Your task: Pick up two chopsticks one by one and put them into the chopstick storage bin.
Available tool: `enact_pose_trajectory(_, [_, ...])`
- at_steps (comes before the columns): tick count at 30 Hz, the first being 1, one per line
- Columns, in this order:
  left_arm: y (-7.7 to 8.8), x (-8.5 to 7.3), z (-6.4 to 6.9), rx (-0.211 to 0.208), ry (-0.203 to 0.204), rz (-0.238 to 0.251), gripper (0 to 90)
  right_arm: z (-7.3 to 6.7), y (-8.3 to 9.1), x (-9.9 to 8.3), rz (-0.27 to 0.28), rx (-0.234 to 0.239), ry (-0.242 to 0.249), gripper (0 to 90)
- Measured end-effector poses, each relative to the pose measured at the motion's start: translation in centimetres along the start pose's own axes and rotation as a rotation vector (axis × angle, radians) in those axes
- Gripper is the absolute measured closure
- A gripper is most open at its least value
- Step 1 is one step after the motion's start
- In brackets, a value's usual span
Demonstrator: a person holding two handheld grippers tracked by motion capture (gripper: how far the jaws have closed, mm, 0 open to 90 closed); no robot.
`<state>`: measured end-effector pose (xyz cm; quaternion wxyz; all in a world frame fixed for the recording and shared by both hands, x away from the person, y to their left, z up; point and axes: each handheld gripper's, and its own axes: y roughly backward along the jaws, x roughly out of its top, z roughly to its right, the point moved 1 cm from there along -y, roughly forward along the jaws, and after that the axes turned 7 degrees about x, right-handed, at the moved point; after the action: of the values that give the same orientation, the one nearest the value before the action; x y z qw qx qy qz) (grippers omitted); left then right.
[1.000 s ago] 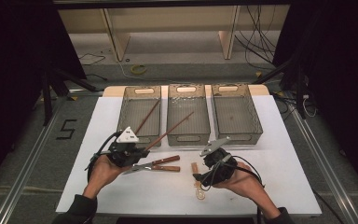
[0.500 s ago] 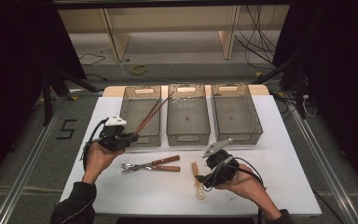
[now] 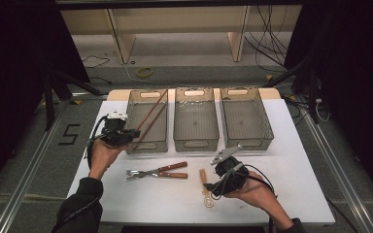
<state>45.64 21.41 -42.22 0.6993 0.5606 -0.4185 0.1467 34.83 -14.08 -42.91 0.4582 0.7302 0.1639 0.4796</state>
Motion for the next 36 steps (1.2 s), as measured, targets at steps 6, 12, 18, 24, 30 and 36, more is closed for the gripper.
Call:
enact_pose_trajectory(6, [-1.1,0.4,-1.2,0.023,0.037,-0.025,82.3,0.0,0.0,-0.1,-0.003,0.002,0.005,30.9])
enact_pose_trajectory(12, [-1.8,0.6,-1.8,0.033,0.059,-0.041,82.2,0.0,-0.1,-0.1,-0.008,0.003,0.006,31.0])
enact_pose_trajectory(18, [-2.5,0.5,-2.1,0.043,0.076,-0.064,82.0,0.0,-0.1,-0.1,-0.006,0.004,0.008,30.9])
enact_pose_trajectory(24, [-3.1,0.4,-2.1,0.059,0.099,-0.079,81.7,0.0,-0.1,-0.1,-0.008,0.008,0.009,30.9])
enact_pose_trajectory(30, [-3.3,0.6,-2.1,0.056,0.118,-0.079,58.9,0.0,-0.1,-0.1,-0.007,0.008,0.01,31.0])
enact_pose_trajectory(36, [-1.8,0.7,-1.2,0.003,0.095,-0.03,41.6,0.1,0.0,-0.1,-0.007,0.0,0.001,31.0])
